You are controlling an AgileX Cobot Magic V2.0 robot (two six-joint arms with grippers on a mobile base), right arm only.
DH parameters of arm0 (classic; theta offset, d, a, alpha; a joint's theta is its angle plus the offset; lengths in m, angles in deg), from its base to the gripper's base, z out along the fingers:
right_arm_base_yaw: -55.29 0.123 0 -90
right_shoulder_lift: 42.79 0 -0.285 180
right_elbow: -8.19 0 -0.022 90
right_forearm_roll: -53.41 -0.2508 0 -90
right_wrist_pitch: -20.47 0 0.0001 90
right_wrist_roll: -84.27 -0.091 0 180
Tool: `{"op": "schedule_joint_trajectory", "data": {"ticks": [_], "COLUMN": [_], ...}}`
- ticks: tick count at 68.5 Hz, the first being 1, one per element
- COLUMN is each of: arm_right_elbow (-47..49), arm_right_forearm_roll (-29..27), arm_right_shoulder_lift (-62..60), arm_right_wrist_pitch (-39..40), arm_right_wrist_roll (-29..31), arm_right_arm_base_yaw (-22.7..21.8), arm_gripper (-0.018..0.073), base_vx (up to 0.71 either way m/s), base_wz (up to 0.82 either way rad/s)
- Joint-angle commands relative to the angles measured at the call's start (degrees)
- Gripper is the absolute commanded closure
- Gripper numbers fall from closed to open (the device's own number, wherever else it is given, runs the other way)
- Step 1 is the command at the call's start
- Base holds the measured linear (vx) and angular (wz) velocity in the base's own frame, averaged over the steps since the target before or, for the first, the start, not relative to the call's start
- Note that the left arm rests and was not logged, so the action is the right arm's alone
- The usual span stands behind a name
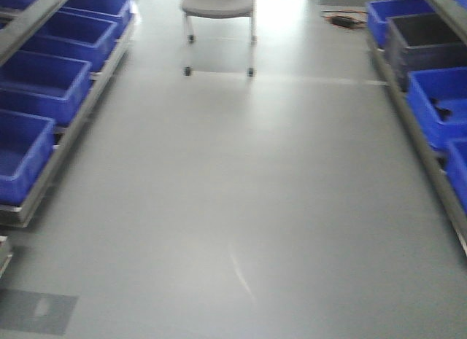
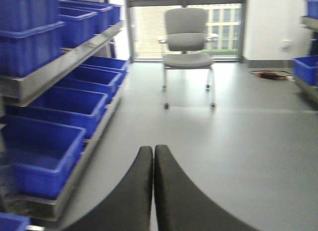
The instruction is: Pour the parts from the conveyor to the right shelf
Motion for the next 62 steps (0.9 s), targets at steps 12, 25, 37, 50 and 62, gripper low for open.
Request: {"op": "schedule_joint_trajectory", "data": {"ticks": [12, 25, 37, 50, 62], "arm_right_elbow": [1.31, 1.31, 1.31, 1.31, 1.31], "arm_right_forearm_roll": [-0.35, -0.29, -0.29, -0.29, -0.29], "arm_right_shoulder_lift": [0.81, 0.81, 0.81, 0.81, 0.81], "arm_right_wrist_pitch": [4.78, 4.78, 4.78, 4.78, 4.78], "arm_right_wrist_roll": [0.19, 0.19, 0.19, 0.19, 0.19], "arm_right_arm_base_yaw": [-0.15, -0.15, -0.15, -0.15, -0.15], "arm_gripper": [0.0565, 0.0565, 0.0565, 0.0565, 0.0565], "base_vx": [0.33, 0.29, 0.26, 0.23, 0.20], "base_wz": [0.80, 1.00, 0.99, 0.90, 0.81]}}
